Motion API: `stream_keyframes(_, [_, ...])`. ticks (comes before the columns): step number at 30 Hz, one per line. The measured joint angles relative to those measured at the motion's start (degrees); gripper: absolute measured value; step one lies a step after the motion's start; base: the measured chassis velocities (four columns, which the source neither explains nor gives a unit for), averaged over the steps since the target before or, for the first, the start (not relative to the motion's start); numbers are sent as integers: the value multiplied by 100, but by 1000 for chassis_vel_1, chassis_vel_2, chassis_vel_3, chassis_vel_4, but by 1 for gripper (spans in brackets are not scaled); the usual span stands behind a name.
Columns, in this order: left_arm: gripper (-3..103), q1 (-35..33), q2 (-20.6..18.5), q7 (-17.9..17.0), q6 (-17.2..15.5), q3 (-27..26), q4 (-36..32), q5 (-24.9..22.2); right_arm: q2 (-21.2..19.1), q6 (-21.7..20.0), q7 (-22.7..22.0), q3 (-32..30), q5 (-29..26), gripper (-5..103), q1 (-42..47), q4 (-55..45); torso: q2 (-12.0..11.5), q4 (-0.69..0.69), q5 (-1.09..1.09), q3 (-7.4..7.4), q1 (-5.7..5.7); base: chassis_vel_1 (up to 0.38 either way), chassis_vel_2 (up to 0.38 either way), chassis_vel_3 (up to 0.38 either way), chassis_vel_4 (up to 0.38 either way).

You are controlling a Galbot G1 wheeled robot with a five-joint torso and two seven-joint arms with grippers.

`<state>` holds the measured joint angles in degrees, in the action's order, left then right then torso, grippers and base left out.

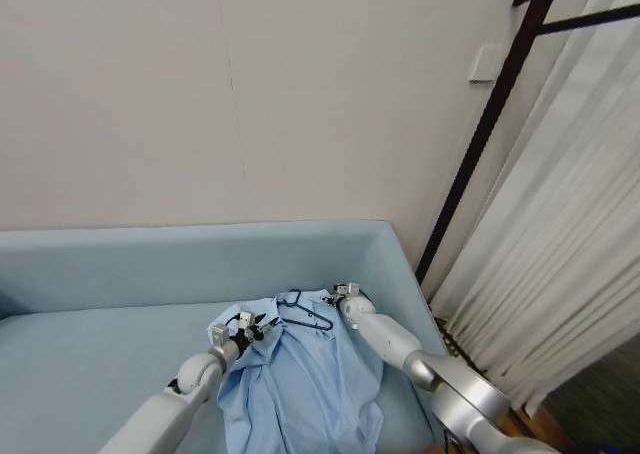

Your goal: Pick up the clothes from the sofa and hang them on the clothes hanger.

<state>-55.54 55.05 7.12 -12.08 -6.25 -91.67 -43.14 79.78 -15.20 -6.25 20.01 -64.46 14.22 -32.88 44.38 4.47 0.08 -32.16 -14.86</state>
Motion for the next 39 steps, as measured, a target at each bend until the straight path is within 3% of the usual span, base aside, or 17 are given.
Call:
stream_keyframes(1, [77,-26,-16,-1,-3,-34,-38,-6,6,3,0,3,10,74,5,4,0,0,0,0,0,0,0,0,0])
stream_keyframes(3, [77,-44,-25,-3,-5,-55,-62,-10,7,4,3,5,30,68,13,4,0,-1,0,0,0,0,0,0,0])
stream_keyframes(5, [93,-115,-47,-5,-13,-137,-136,-19,7,7,16,8,118,57,51,-12,0,0,0,0,0,0,0,0,0])
stream_keyframes(7, [97,-160,-56,-7,-14,-182,-171,-20,4,30,27,8,166,51,76,-33,0,0,0,0,0,0,0,0,0])
stream_keyframes(8, [97,-160,-56,-7,-14,-182,-171,-20,4,30,27,8,166,51,76,-33,0,0,0,0,0,0,0,0,0])
stream_keyframes(10, [100,-218,-60,-7,-14,-237,-202,-20,-30,88,17,7,208,40,117,-115,0,-1,0,0,0,0,0,0,0])
stream_keyframes(17, [100,-276,-59,-6,-14,-300,-221,-20,-130,251,-9,8,341,19,178,-302,0,0,0,0,0,0,0,0,0])
stream_keyframes(20, [100,-275,-61,-4,-14,-311,-221,-20,-190,311,-13,1,541,4,260,-478,0,-1,0,0,0,0,0,0,0])
stream_keyframes(26, [100,-275,-52,4,-10,-323,-208,-16,-458,479,-100,-54,1314,2,432,-1076,0,-1,0,0,0,0,0,0,0])
stream_keyframes(29, [100,-303,3,7,-5,-317,-205,1,-908,253,-303,85,1616,2,677,-2162,0,3,-1,0,0,0,0,0,0])
stream_keyframes(31, [100,-305,6,7,-5,-314,-206,2,-944,219,-333,110,1631,2,705,-2287,0,4,0,0,0,0,0,0,0])
stream_keyframes(32, [100,-313,22,7,-5,-292,-211,10,-1082,79,-468,220,1702,2,861,-2865,0,2,0,1,0,0,0,0,0])
stream_keyframes(39, [100,-316,23,7,-4,-275,-222,14,-998,-237,-886,454,2030,2,1134,-3957,0,-1,0,0,0,0,0,0,0])
